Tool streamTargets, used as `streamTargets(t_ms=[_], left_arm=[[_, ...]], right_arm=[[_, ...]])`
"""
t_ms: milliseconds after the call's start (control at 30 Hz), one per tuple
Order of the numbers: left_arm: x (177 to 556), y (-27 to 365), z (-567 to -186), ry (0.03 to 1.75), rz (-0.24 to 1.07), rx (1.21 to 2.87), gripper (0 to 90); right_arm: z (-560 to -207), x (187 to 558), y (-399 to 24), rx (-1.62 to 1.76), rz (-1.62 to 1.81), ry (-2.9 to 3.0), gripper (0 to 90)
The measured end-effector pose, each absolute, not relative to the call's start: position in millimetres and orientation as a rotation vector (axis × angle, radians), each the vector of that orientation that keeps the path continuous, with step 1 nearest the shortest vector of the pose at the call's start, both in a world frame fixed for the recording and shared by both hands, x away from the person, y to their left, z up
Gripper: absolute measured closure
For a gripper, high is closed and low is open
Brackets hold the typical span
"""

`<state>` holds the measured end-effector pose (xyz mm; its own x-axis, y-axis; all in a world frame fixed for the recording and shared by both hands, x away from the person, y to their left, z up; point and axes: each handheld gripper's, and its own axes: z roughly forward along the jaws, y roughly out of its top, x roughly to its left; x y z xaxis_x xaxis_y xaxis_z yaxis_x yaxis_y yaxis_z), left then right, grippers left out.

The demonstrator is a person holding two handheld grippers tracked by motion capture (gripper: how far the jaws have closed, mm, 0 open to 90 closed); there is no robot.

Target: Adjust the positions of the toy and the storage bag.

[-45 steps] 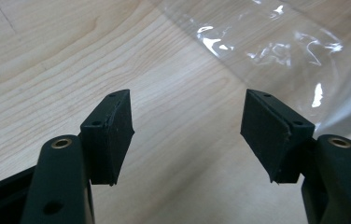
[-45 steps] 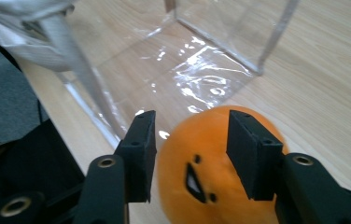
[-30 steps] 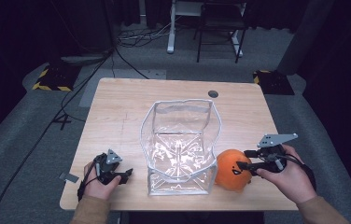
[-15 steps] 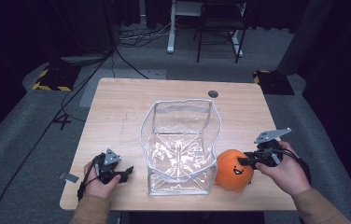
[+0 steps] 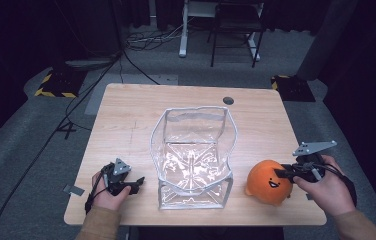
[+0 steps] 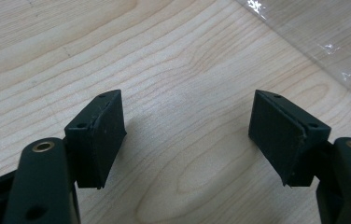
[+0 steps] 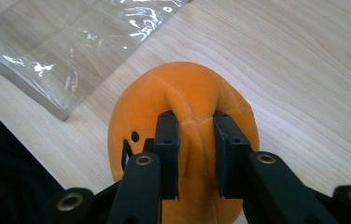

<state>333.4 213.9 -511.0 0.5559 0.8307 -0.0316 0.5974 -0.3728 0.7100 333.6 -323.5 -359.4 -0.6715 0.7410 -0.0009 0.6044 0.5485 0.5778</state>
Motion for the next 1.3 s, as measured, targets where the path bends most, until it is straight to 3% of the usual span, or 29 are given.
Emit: streamTargets(t_ms=[367, 1300], left_arm=[[334, 214, -511, 1.14, 0.436, 2.105, 27.0], [335, 213, -511, 1.14, 0.434, 2.108, 26.4]], right_arm=[[-353, 335, -333, 1.15, 0.811, 2.496, 74.1], [-298, 340, -323, 1.078, 0.86, 2.455, 74.6]])
